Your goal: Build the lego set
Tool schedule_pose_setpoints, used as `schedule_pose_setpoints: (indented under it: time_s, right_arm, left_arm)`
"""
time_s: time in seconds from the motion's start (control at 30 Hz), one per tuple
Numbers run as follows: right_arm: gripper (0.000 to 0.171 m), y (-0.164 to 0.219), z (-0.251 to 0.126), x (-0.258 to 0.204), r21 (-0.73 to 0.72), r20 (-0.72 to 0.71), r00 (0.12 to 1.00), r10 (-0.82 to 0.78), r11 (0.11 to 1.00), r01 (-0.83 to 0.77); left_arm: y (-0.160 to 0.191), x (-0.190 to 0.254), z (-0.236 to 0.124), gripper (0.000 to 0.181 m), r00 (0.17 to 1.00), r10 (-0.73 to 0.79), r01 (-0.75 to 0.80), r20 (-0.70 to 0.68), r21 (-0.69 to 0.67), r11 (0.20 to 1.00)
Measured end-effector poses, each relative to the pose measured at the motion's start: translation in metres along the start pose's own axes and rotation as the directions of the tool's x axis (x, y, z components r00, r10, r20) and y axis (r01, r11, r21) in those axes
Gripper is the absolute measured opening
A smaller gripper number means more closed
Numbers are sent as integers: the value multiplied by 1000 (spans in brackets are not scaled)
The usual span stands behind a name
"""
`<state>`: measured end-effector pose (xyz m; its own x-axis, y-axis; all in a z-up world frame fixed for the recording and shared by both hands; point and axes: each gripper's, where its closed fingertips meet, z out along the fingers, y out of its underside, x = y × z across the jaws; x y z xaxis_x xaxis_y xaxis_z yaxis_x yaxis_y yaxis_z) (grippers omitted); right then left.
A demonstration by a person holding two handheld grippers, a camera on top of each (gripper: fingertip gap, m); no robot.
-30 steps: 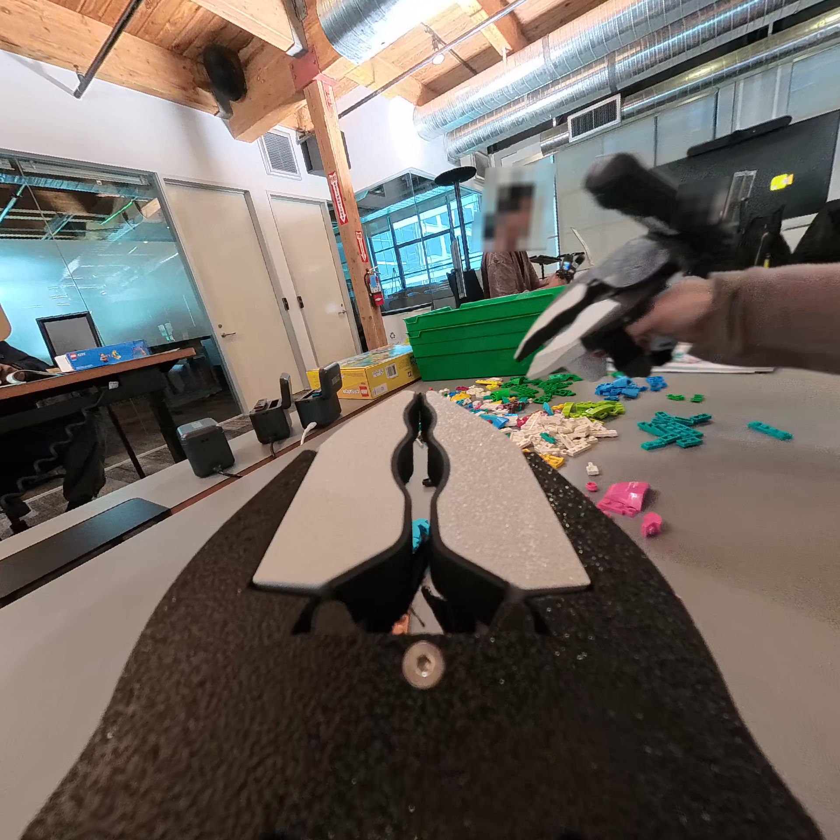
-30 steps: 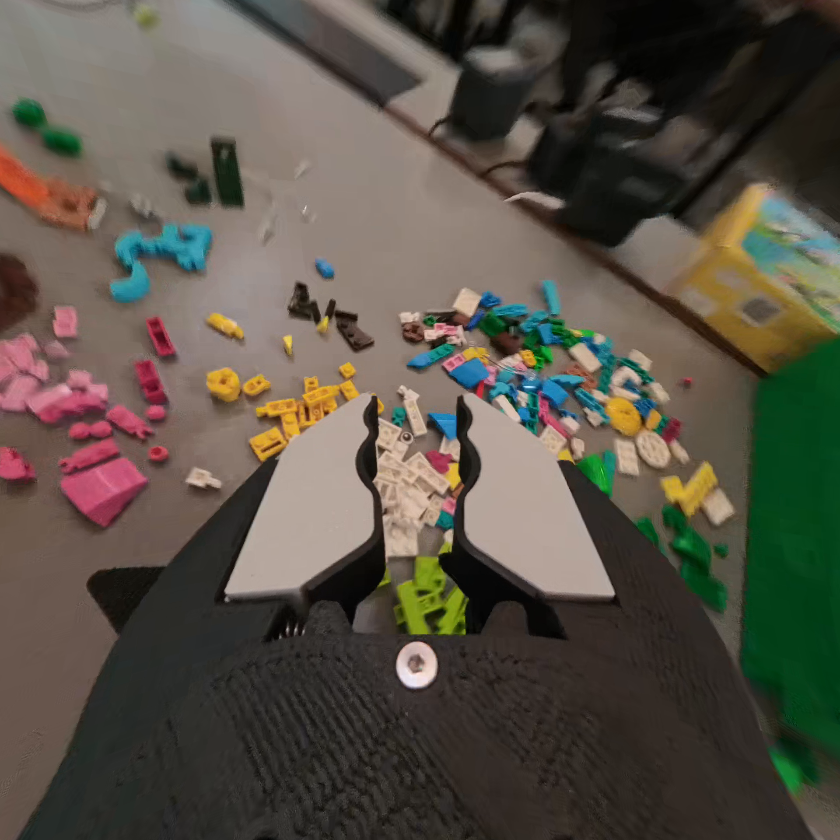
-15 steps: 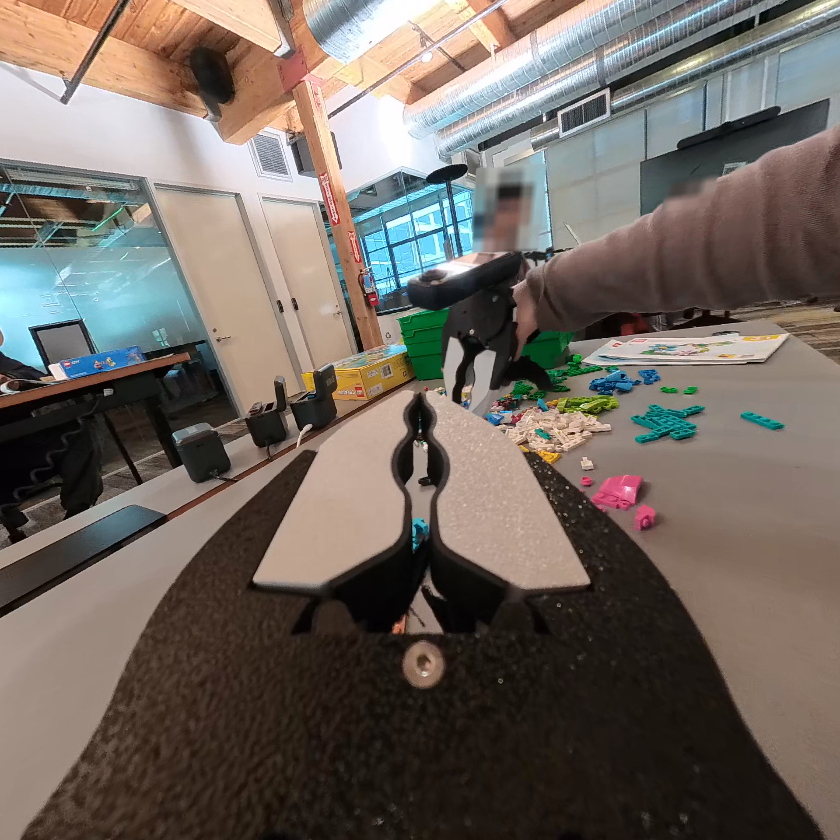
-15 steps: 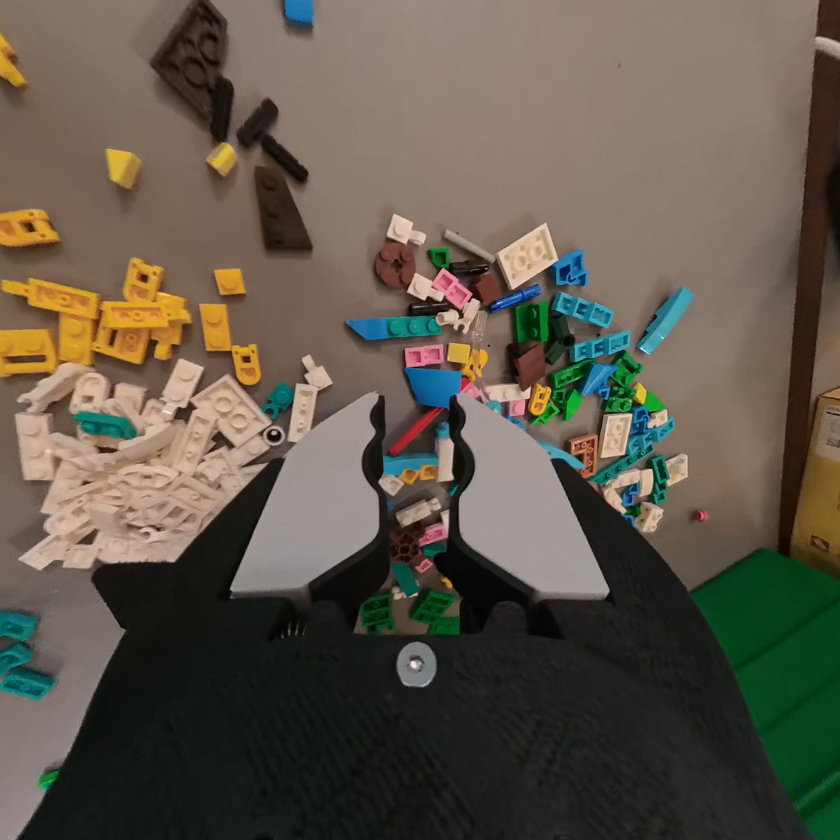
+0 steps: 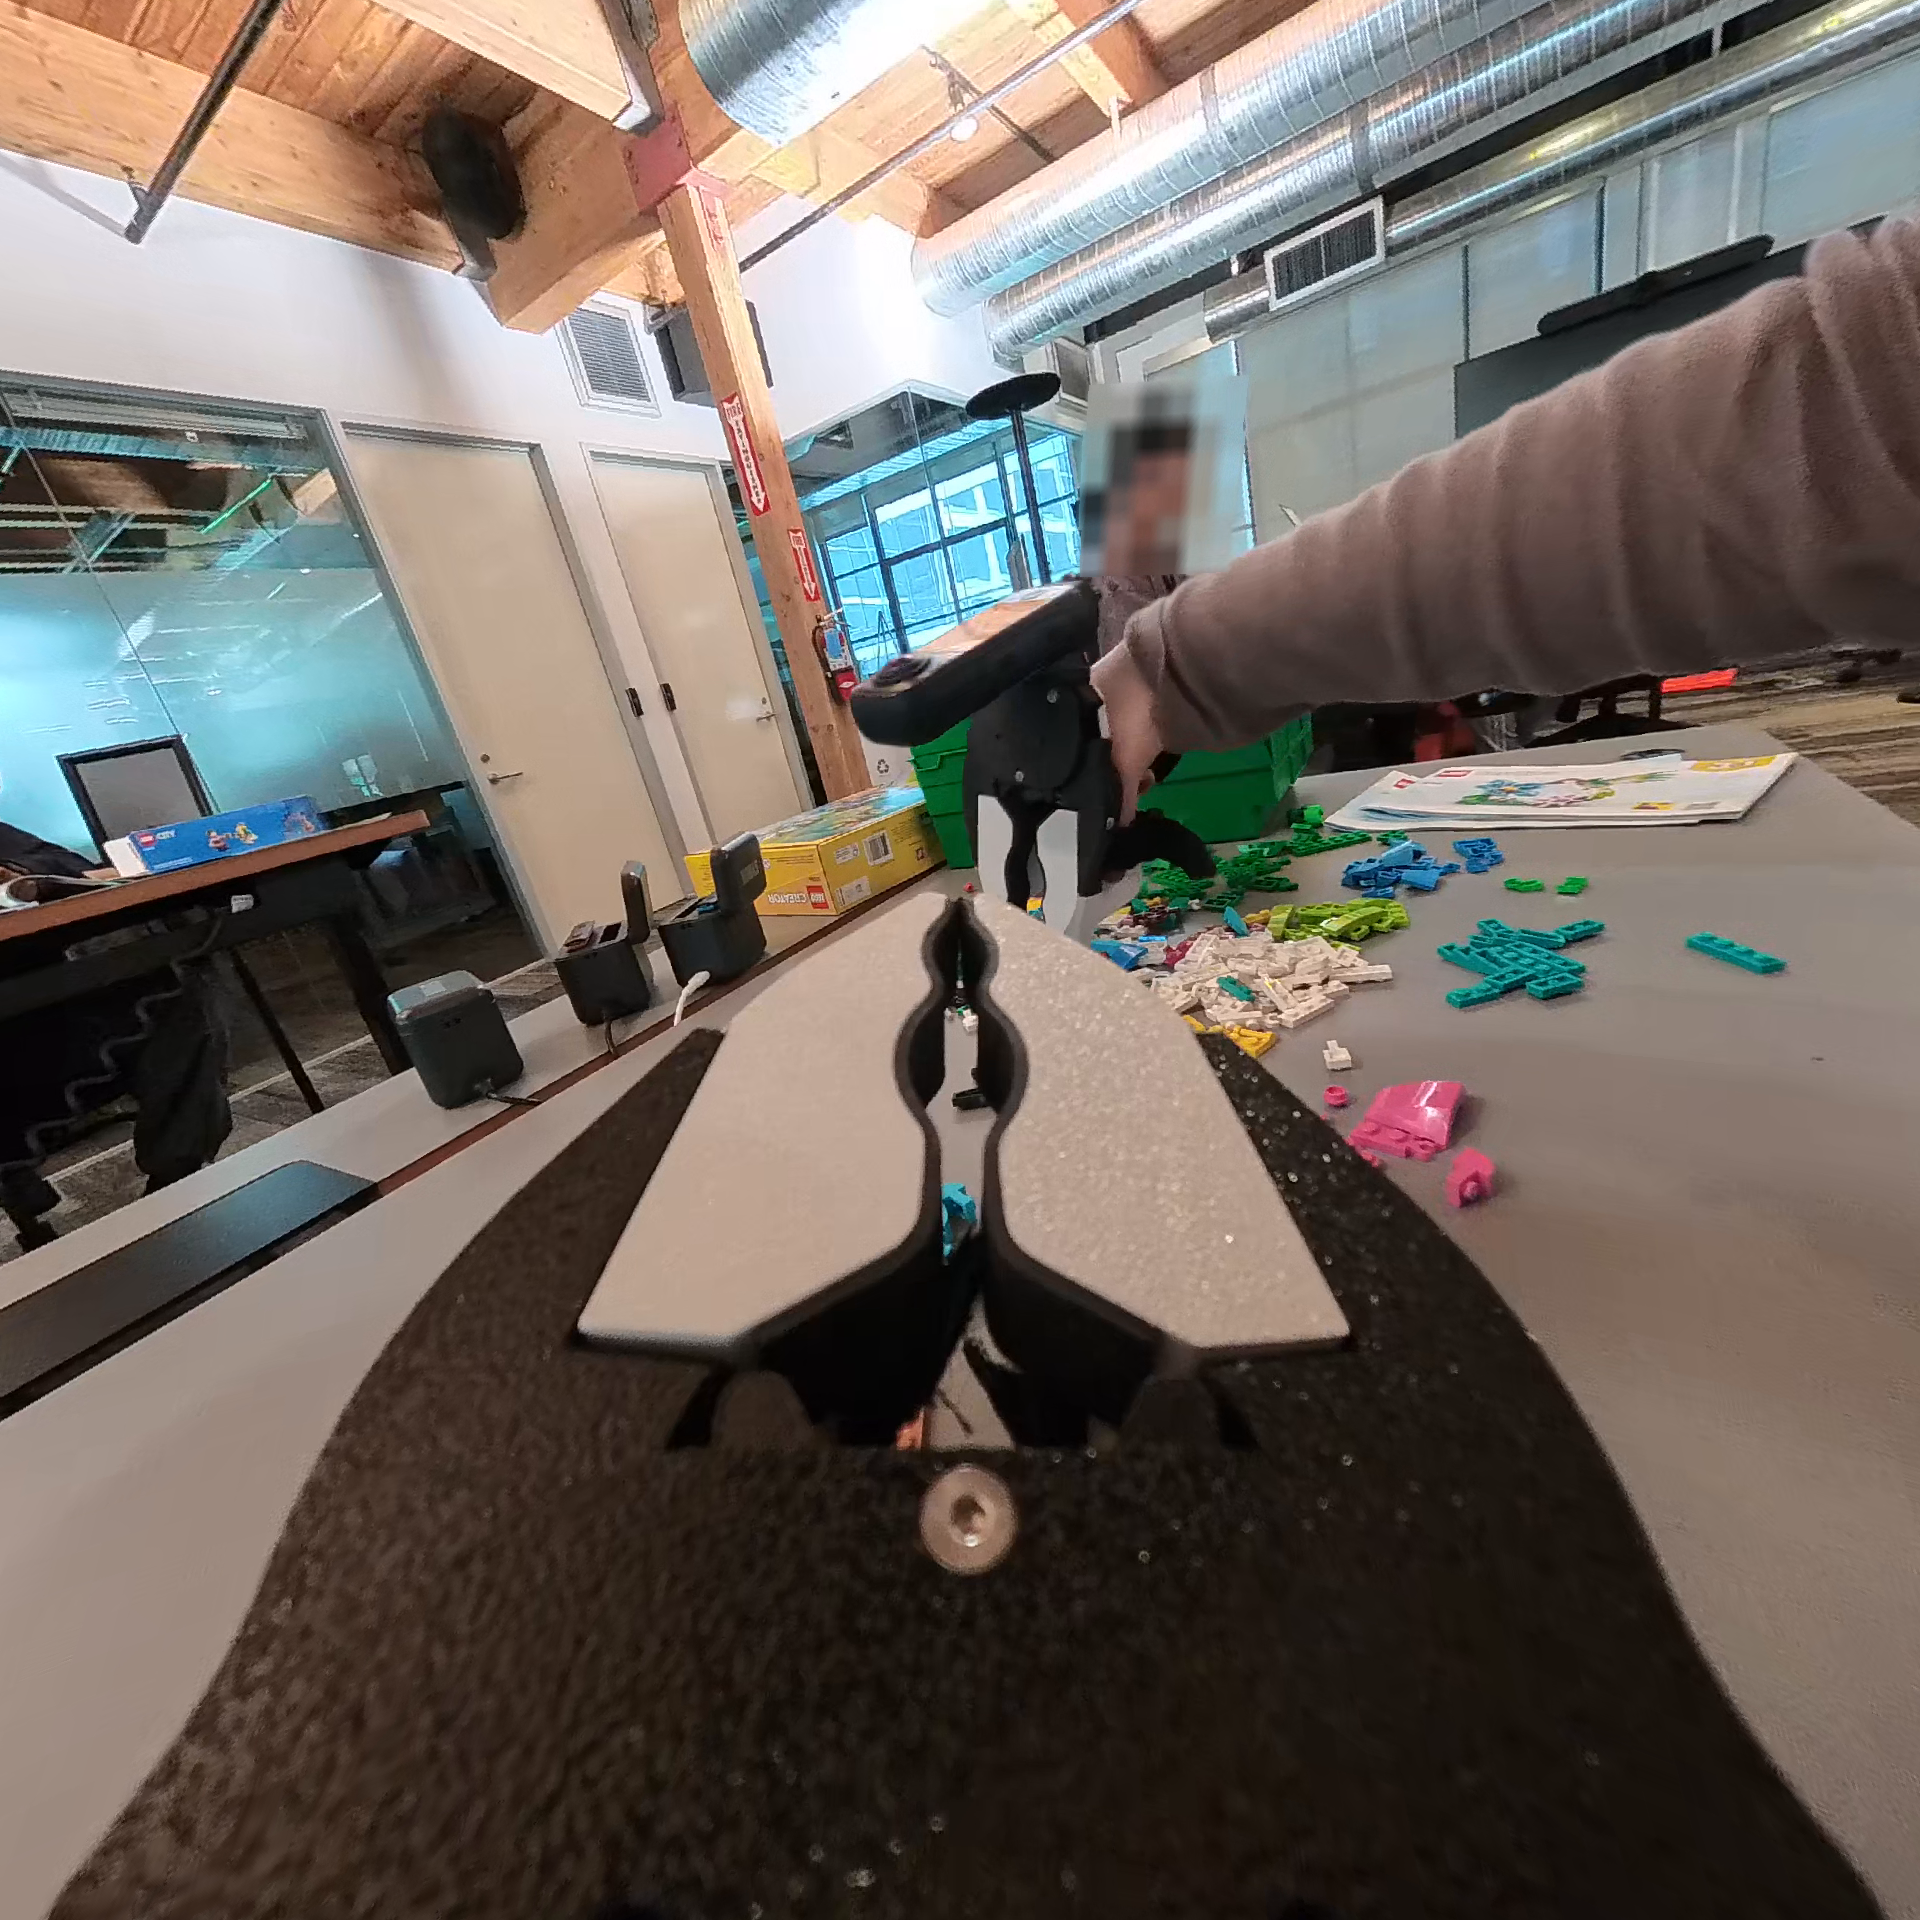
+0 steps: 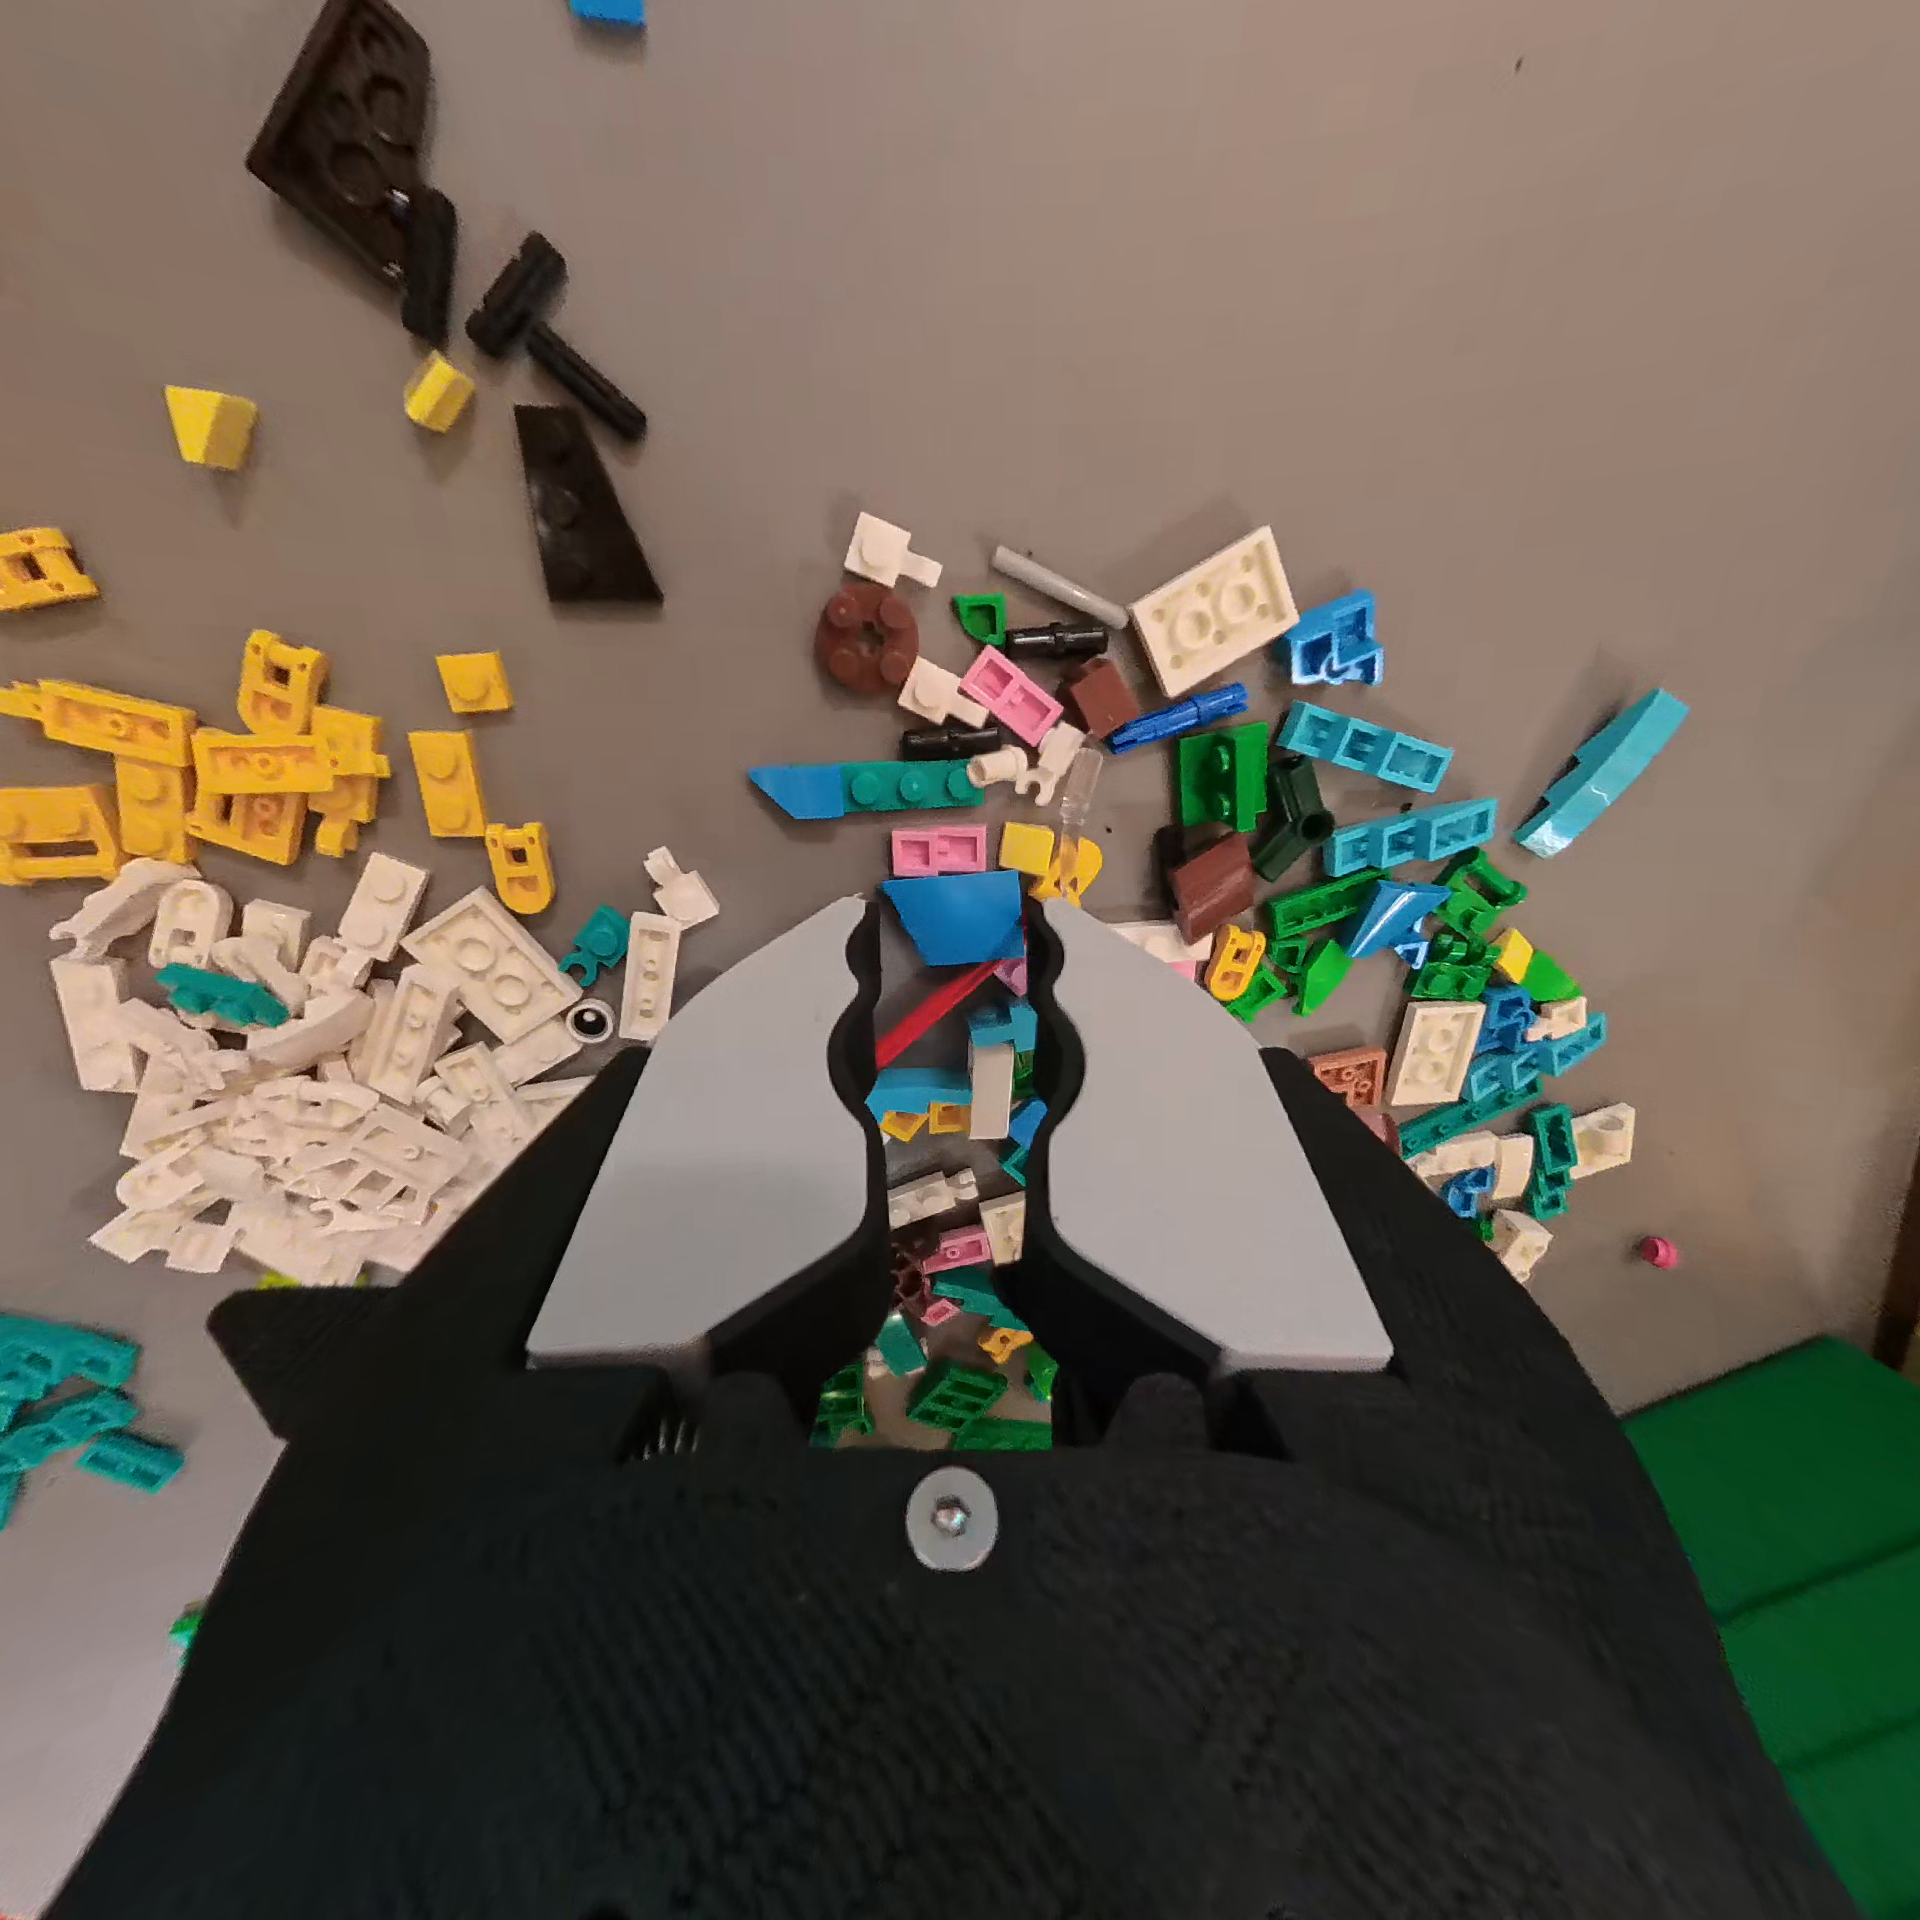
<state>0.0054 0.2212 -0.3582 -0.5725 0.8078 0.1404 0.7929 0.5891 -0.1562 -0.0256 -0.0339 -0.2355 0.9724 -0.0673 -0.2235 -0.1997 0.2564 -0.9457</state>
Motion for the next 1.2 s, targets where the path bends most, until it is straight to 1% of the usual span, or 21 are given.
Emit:
schedule_pose_setpoints:
  time_s: [0.1,0.13,0.23,0.33,0.5,0.6,0.73,0.87,0.93,1.0,1.03,1.07,1.1,1.2]
  right_arm:
    - [25,1,1,0,-37,37,999,7,999,-6]
    - [21,1,1,2,-49,34,999,5,999,-3]
    - [21,1,1,2,-72,39,999,-14,997,16]
    - [20,4,0,4,-89,12,999,-40,995,41]
    - [20,16,-23,-2,-51,-35,999,-33,998,31]
    - [20,43,-42,-14,-51,-62,998,-13,999,9]
    - [20,100,-58,-38,-114,-62,997,49,992,-56]
    - [20,150,-59,-69,-218,-15,995,99,971,-100]
    - [20,163,-56,-82,-243,8,993,114,964,-108]
    - [20,172,-53,-85,-265,-5,995,98,960,-96]
    - [21,173,-54,-84,-267,-21,996,86,960,-89]
    - [26,169,-56,-80,-247,-35,996,88,964,-94]
    - [29,158,-58,-76,-202,-41,993,107,973,-113]
    - [29,110,-67,-46,-9,-87,987,136,990,-137]
  left_arm:
    - [0,0,0,0,1000,1,-1,-1,0,1000]
    - [0,0,0,0,1000,1,-1,-2,0,1000]
    - [0,1,0,0,1000,3,-3,-3,0,1000]
    - [0,1,0,0,1000,4,-4,-4,0,1000]
    - [0,1,-1,0,1000,0,0,-5,2,1000]
    - [0,1,-1,0,1000,-2,2,-6,2,1000]
    - [0,1,0,0,1000,2,-2,-9,0,1000]
    - [0,2,0,0,1000,5,-5,-10,-1,1000]
    - [0,2,0,0,1000,5,-5,-8,-1,1000]
    - [0,1,0,0,1000,2,-2,-6,0,1000]
    - [0,1,0,0,1000,2,-2,-6,0,1000]
    - [0,1,0,0,1000,2,-2,-6,-1,1000]
    - [0,2,0,0,1000,4,-4,-6,-1,1000]
    - [0,3,0,0,1000,10,-10,-11,-2,1000]
